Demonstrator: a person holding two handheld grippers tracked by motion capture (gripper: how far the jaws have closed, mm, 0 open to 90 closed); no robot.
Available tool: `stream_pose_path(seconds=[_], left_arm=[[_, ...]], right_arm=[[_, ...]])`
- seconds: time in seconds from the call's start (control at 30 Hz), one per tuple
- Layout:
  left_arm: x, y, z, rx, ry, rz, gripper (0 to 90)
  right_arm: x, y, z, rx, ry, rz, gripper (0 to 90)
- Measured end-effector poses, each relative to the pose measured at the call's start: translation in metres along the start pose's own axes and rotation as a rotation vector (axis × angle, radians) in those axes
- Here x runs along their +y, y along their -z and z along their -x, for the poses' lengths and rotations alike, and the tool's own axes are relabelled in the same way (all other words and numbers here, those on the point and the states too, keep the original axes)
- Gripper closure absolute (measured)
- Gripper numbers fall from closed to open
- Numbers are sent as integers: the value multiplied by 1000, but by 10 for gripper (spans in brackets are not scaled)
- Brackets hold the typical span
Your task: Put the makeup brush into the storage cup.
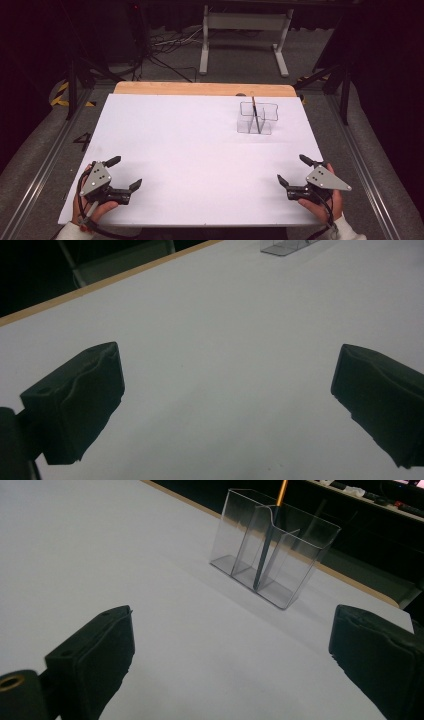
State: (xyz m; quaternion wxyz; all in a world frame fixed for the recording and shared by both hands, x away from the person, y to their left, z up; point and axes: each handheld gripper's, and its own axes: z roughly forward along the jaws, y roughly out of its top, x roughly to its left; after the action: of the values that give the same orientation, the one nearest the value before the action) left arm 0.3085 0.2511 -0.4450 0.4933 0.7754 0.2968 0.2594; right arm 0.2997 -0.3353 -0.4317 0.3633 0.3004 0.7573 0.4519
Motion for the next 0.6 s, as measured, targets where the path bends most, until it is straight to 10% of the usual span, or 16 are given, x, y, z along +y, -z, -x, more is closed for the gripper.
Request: stream_pose_path(seconds=[0.6], left_arm=[[-2,-2,-3,-3,2,-8,14]], right_arm=[[1,-2,1,1,1,-9,54]])
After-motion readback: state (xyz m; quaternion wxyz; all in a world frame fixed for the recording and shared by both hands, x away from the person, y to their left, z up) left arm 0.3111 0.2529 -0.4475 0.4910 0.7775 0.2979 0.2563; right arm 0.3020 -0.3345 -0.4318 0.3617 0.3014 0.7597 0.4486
